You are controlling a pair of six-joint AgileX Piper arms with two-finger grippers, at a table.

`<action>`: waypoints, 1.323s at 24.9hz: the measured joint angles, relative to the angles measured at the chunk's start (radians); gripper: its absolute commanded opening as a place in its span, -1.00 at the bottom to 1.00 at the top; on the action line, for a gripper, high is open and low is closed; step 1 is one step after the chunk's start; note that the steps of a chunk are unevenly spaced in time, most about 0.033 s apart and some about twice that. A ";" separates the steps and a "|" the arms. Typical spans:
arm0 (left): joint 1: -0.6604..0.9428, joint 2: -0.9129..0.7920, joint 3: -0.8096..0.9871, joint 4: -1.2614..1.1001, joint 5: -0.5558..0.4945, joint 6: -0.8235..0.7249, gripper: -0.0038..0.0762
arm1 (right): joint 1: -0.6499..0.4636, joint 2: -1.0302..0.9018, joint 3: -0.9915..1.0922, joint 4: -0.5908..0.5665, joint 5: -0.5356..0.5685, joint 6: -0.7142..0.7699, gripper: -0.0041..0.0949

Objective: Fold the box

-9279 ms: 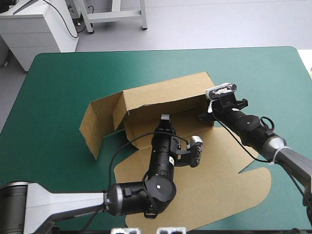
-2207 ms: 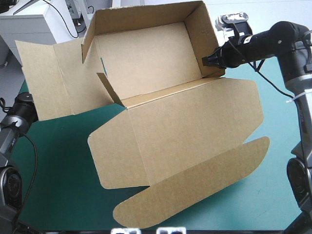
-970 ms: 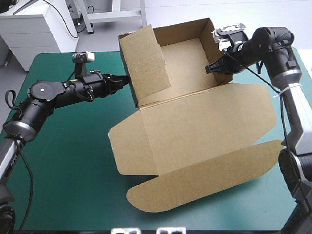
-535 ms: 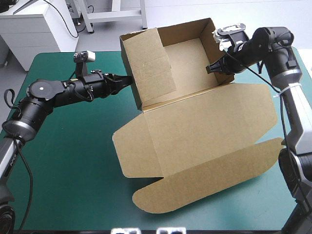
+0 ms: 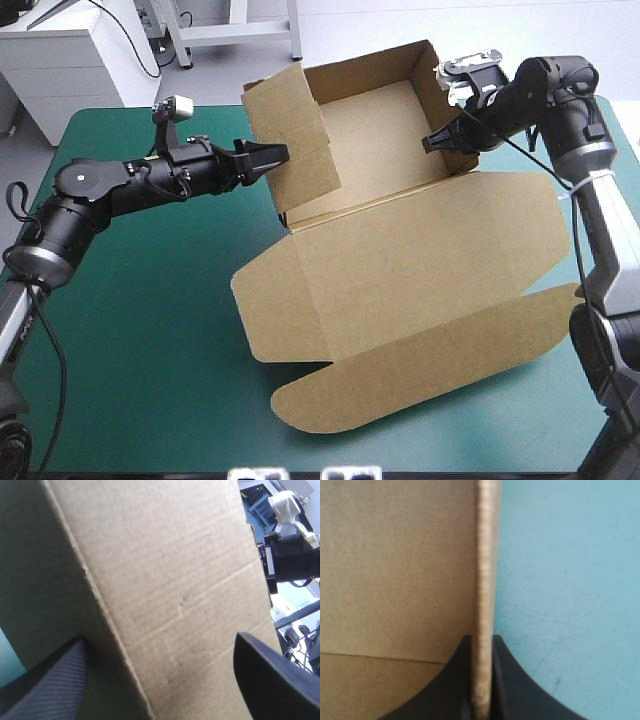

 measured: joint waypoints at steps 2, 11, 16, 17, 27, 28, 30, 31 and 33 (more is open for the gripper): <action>0.000 0.000 0.000 0.000 0.000 0.000 0.52 | 0.000 0.000 0.000 -0.001 0.000 0.000 -0.95; 0.000 0.000 -0.039 0.123 0.023 -0.217 0.51 | 0.000 0.000 0.000 -0.011 -0.014 0.003 -0.95; -0.054 -0.001 -0.148 0.370 0.013 -0.442 0.51 | 0.000 0.000 0.000 -0.011 -0.022 0.011 -0.95; -0.074 -0.001 -0.162 0.435 0.007 -0.501 0.51 | 0.000 0.000 0.000 -0.009 -0.024 0.011 -0.95; -0.259 0.018 -0.180 0.850 -0.057 -0.930 0.51 | 0.018 0.000 0.000 0.027 -0.041 0.011 -0.94; -0.266 0.022 -0.182 0.867 -0.062 -0.953 0.51 | 0.025 0.000 0.000 0.019 -0.042 0.011 -0.94; -0.278 0.031 -0.182 0.907 -0.063 -0.990 0.51 | 0.046 -0.002 0.000 -0.002 -0.047 0.011 -0.94; -0.283 0.037 -0.182 0.928 -0.060 -1.010 0.51 | 0.058 -0.003 0.000 -0.014 -0.053 0.012 -0.94; -0.289 0.044 -0.182 0.964 -0.051 -1.049 0.51 | 0.082 -0.009 0.000 -0.045 -0.063 0.018 -0.94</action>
